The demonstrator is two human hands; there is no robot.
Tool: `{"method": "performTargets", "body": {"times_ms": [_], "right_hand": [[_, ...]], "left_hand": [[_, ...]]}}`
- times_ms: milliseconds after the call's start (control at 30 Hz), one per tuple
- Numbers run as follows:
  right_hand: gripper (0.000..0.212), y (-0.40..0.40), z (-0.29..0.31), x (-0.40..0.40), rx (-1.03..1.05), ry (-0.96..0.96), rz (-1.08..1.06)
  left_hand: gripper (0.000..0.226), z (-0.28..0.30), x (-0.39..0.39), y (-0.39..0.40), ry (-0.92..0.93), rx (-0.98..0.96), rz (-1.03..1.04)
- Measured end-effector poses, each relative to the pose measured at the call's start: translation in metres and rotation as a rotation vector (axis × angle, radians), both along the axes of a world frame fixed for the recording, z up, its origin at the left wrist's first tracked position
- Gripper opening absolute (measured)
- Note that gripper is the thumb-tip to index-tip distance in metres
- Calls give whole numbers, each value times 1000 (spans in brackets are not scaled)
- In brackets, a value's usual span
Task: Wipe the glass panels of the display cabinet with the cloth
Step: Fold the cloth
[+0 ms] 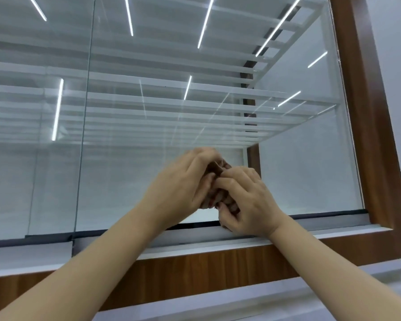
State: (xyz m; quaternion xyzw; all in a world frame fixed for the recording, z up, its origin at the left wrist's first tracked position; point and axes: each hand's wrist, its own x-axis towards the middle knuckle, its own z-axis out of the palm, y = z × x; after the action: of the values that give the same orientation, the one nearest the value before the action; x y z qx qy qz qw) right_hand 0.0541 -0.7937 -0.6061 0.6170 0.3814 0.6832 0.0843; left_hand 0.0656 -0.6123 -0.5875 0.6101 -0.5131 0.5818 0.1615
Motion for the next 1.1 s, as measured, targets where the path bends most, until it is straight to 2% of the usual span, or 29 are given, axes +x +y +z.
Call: {"method": "performTargets", "body": {"times_ms": [100,233,400,500,633,867,1100], "right_hand": [[36,-9,0,-4,25,106,88],[47,-36,-5,-12,167,232,86],[58,-60,-12,-20,309,115,-128],[63,-66,-20,-24,307,100,-189],[62,-68,-26,-27,270,178,-167],[43,-60,-16,-30,320,202,-87],[38,-54,-14,-32,429,188,25]], "left_hand": [[30,-5,9,2,-71,50,85],[37,-1,10,2,-192,80,251],[59,-3,12,3,-159,98,264],[70,-3,10,4,-138,125,279],[63,-4,9,3,-135,113,272],[46,1,-4,-3,-125,76,264],[36,6,-8,-5,0,1,141]]}}
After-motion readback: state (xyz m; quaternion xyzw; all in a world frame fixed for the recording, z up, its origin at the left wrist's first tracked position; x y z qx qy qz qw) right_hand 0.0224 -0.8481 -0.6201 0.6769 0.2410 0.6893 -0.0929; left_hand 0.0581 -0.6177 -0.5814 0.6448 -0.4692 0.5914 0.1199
